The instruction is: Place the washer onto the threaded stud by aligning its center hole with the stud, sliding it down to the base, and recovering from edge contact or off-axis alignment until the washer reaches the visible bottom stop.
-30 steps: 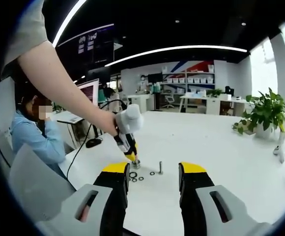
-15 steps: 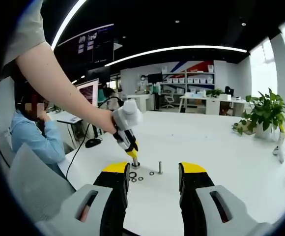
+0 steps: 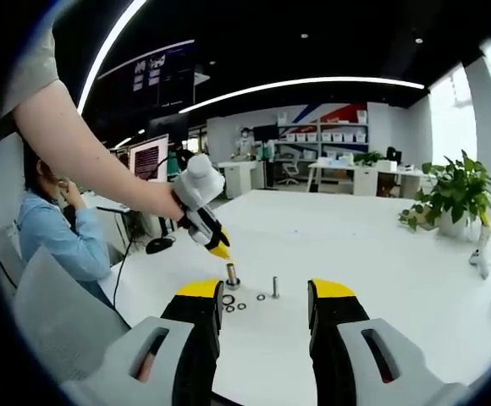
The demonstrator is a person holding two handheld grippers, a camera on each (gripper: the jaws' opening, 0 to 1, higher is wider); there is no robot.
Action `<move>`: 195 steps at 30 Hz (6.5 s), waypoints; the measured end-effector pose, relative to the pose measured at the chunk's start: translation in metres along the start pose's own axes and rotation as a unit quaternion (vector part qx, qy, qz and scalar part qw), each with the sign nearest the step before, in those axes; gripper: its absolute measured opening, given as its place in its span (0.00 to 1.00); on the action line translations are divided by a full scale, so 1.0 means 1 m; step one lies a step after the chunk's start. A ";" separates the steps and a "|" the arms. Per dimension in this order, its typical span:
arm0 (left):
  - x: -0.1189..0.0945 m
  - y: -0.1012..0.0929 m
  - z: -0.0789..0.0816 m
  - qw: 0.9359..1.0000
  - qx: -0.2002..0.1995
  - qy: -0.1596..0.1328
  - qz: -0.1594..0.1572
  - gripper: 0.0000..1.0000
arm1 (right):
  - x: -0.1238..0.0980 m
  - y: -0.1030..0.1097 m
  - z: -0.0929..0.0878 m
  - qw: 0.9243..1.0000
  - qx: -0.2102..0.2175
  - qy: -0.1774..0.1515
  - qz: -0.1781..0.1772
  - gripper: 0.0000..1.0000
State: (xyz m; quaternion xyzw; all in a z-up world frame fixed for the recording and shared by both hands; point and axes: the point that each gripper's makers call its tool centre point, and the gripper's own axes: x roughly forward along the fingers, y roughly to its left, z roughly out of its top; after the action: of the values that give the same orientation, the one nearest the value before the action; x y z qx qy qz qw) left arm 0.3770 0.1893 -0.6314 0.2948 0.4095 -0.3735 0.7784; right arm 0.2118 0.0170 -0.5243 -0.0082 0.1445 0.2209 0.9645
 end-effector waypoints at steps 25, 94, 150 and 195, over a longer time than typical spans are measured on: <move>-0.048 -0.024 -0.020 0.991 -0.103 -0.078 0.016 0.20 | 0.007 0.012 0.015 0.999 -0.047 -0.004 0.021 0.44; 0.055 -0.056 -0.062 0.965 -0.261 0.034 -0.003 0.22 | 0.008 0.020 -0.002 0.998 -0.031 0.010 0.056 0.44; 0.078 -0.054 -0.069 0.973 -0.220 0.071 0.028 0.24 | 0.009 0.020 -0.005 0.998 -0.032 0.018 0.055 0.44; 0.058 -0.055 -0.110 0.974 -0.145 0.172 -0.028 0.20 | 0.008 0.015 -0.005 0.998 -0.029 0.017 0.046 0.43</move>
State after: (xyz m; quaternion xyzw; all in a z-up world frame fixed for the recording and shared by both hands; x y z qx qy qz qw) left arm 0.3086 0.2233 -0.7436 0.2265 0.5950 -0.2755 0.7203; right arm 0.2110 0.0331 -0.5310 -0.0337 0.1548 0.2685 0.9502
